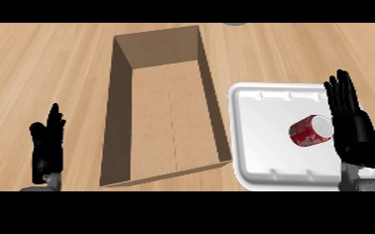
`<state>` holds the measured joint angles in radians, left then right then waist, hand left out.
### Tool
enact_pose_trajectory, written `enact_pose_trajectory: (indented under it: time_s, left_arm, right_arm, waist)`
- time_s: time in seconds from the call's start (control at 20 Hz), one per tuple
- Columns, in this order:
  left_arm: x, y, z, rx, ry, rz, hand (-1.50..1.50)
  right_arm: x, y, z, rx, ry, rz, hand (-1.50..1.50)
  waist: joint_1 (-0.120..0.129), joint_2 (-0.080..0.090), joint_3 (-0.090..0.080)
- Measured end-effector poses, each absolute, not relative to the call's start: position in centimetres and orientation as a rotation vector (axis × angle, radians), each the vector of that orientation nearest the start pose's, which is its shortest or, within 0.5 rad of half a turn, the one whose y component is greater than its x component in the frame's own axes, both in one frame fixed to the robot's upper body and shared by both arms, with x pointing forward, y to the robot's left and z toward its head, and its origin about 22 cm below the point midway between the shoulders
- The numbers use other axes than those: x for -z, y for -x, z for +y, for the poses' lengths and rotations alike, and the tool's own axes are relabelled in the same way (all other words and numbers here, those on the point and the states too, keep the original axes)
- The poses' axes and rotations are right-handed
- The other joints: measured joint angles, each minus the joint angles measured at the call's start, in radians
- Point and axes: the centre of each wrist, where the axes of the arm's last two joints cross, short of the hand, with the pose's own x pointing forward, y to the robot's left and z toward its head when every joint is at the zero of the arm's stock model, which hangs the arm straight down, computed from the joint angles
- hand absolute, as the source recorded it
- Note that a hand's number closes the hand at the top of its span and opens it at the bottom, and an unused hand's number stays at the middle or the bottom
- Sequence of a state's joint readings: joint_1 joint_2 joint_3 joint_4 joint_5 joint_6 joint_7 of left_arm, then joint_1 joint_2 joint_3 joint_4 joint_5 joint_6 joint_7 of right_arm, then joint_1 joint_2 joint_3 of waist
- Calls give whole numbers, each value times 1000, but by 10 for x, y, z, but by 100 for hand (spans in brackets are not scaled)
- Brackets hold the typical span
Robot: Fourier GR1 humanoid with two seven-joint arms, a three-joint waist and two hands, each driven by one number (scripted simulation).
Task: Pick the can from the tray and place it in the cardboard box
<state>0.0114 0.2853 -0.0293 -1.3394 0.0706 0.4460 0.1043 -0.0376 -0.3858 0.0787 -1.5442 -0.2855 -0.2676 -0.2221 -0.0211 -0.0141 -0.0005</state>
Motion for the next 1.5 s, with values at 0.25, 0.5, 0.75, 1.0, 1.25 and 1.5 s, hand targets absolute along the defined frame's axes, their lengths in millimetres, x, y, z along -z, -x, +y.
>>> enact_pose_trajectory:
  time_s: [0.25,0.5,0.75,1.0,1.25,1.5]
  left_arm:
    - [16,-244,299,-22,-499,-1350,0]
    - [-1,-251,292,127,-437,-1426,0]
    - [-4,-247,289,178,-398,-1444,0]
    - [-10,-244,293,189,-381,-1451,0]
    - [-8,-241,289,198,-392,-1446,0]
    - [-10,-242,289,203,-385,-1449,0]
  right_arm:
    - [-82,-272,-299,-23,67,-1921,-150]
    - [-100,-286,-323,-131,320,-1882,-150]
    - [-80,-289,-341,13,286,-1900,-150]
    - [-98,-279,-372,-250,364,-1852,-150]
    - [-136,-273,-396,-607,476,-1690,-150]
    - [-166,-271,-399,-930,502,-1435,-150]
  waist:
    - [19,9,1]
    - [26,14,-3]
    - [26,15,0]
    - [22,13,0]
    - [21,12,-1]
    - [26,13,-2]
